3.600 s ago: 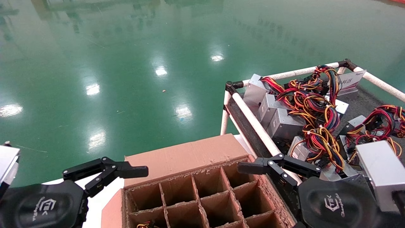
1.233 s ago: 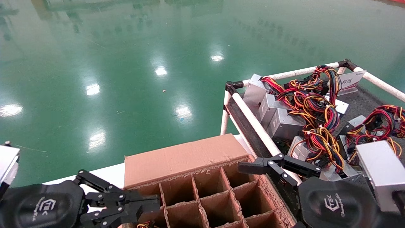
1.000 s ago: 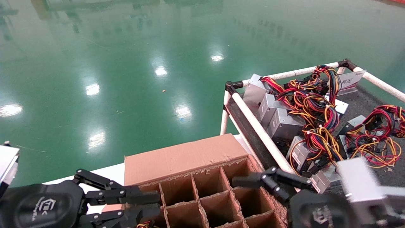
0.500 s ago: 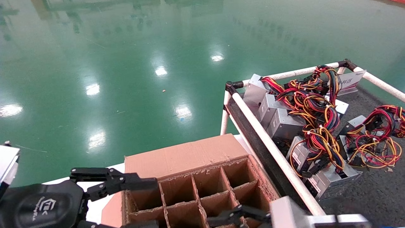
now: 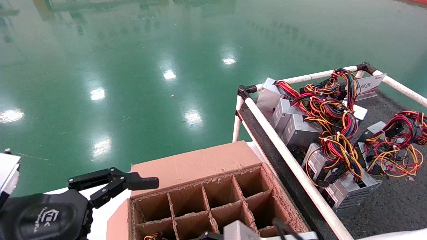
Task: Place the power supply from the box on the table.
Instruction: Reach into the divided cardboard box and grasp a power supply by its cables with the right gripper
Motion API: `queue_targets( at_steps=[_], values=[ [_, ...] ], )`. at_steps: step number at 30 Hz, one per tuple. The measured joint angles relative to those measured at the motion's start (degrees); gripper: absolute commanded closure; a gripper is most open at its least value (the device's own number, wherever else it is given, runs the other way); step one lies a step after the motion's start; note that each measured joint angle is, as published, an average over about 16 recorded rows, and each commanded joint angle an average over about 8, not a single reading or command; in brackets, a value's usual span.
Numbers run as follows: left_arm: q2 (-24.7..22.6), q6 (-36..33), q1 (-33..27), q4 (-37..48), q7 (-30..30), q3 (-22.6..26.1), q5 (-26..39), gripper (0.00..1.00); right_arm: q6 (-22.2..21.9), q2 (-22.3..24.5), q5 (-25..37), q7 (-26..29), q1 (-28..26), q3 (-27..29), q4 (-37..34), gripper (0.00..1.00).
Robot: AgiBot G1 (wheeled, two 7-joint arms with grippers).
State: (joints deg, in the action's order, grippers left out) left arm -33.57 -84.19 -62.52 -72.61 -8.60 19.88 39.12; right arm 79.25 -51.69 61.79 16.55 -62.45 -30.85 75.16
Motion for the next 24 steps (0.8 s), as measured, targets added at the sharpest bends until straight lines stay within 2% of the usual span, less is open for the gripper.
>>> queue_targets(
  at_steps=[24],
  values=[
    [0.01,0.01,-0.01,0.0,0.01,0.02,-0.01,0.0,-4.45,-8.43,9.09,1.19,-1.74,-5.43,-5.94,0.0]
  ],
)
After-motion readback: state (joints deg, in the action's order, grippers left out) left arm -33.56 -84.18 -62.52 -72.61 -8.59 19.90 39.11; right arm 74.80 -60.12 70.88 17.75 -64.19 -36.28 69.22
